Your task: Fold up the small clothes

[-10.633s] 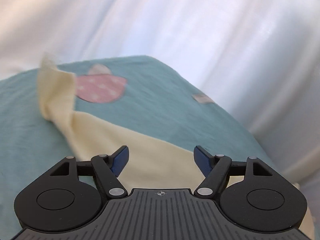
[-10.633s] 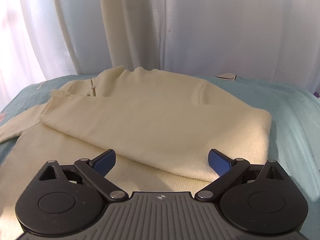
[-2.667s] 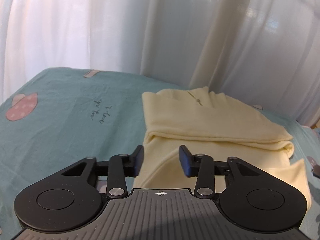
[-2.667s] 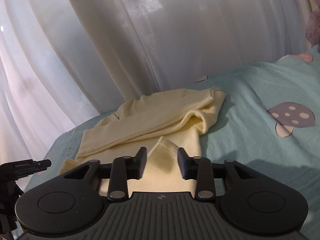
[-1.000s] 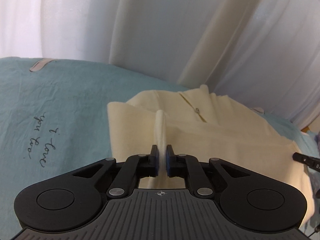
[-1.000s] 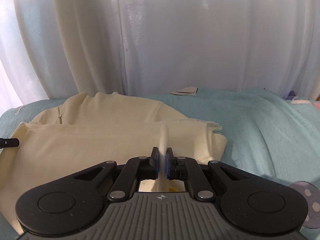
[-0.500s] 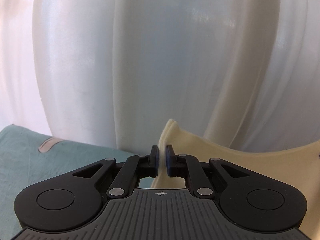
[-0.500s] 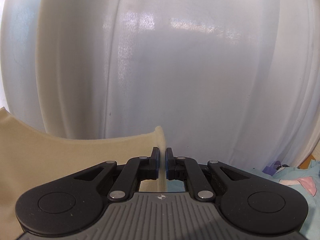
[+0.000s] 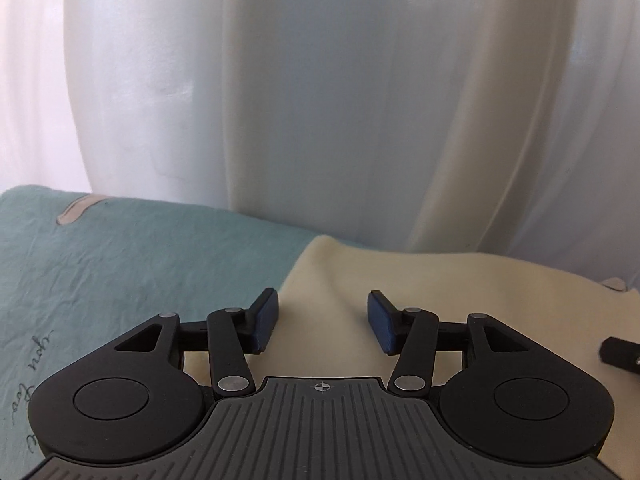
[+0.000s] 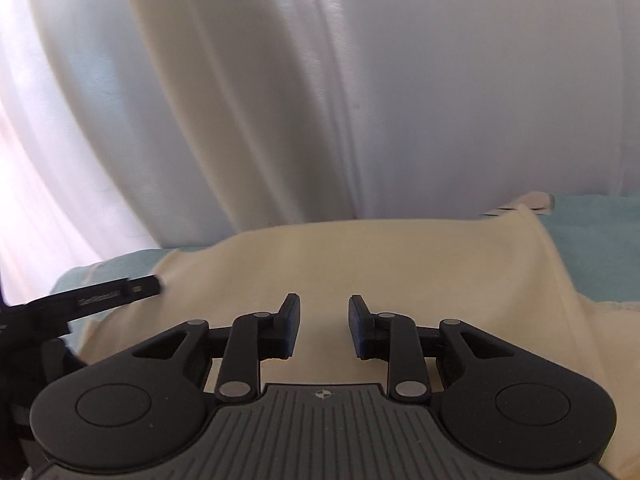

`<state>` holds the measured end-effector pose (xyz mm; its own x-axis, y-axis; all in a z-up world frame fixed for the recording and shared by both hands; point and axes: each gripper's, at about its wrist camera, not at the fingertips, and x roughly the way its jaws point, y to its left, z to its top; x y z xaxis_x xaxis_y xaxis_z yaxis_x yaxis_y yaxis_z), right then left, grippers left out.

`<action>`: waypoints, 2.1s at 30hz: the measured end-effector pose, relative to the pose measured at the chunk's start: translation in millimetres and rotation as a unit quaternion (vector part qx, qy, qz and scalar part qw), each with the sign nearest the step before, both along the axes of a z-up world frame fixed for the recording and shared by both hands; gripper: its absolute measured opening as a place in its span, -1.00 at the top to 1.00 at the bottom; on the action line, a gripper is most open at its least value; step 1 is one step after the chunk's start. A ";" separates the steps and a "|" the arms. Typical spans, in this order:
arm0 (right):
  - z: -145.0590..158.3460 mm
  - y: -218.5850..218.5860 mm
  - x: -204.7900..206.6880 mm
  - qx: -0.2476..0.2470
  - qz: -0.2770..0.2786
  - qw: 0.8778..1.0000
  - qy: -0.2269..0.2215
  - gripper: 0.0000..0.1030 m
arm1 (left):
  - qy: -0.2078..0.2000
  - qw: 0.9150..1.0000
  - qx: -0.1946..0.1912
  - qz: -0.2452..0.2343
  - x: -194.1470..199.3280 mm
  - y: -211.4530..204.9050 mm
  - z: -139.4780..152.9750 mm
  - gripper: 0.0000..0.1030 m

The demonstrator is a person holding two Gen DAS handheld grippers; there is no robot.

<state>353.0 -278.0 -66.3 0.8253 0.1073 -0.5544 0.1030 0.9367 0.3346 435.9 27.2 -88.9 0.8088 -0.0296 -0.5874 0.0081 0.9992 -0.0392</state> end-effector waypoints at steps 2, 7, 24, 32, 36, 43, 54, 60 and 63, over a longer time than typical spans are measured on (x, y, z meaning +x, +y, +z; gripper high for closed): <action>-4.7 -22.0 -12.1 0.006 -0.044 0.999 -0.009 0.65 | 0.010 0.999 -0.039 0.028 1.3 17.9 -7.4 -0.36; -13.2 -50.0 -23.0 0.051 -0.127 0.990 -0.018 0.75 | 0.012 0.990 -0.119 0.075 0.5 39.5 -12.0 -0.45; 27.2 -33.2 -167.9 0.027 -0.088 0.995 -0.027 0.13 | 0.018 0.998 0.006 0.056 -98.1 85.5 21.1 -0.26; 42.7 -17.2 -181.6 0.096 -0.024 0.994 -0.036 -0.67 | 0.087 0.976 -0.199 -0.013 -121.8 127.7 17.1 -0.26; 53.8 -10.5 -180.0 0.112 -0.011 0.992 -0.049 -0.67 | 0.098 0.971 -0.217 -0.004 -112.1 127.9 12.0 -0.25; 62.8 -5.3 -190.5 0.120 -0.020 0.988 -0.097 -0.88 | 0.123 0.960 -0.249 -0.039 -90.7 122.2 1.9 -0.20; 68.2 16.3 -176.8 0.083 0.018 0.994 -0.067 0.34 | 0.146 0.941 -0.300 -0.054 -61.3 132.4 -9.7 0.34; 57.9 28.0 -165.7 0.072 0.030 0.996 -0.032 0.76 | 0.140 0.943 -0.299 -0.047 -63.0 140.3 -7.5 0.21; 56.5 35.7 -163.7 0.055 0.043 0.997 -0.032 0.76 | 0.128 0.946 -0.295 -0.043 -63.6 145.2 -6.6 0.08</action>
<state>189.3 -242.3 -9.9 0.8436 0.2369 -0.4818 -0.0010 0.8981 0.4398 372.3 172.4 -95.6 0.6226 -0.4721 -0.6240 0.0031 0.7990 -0.6014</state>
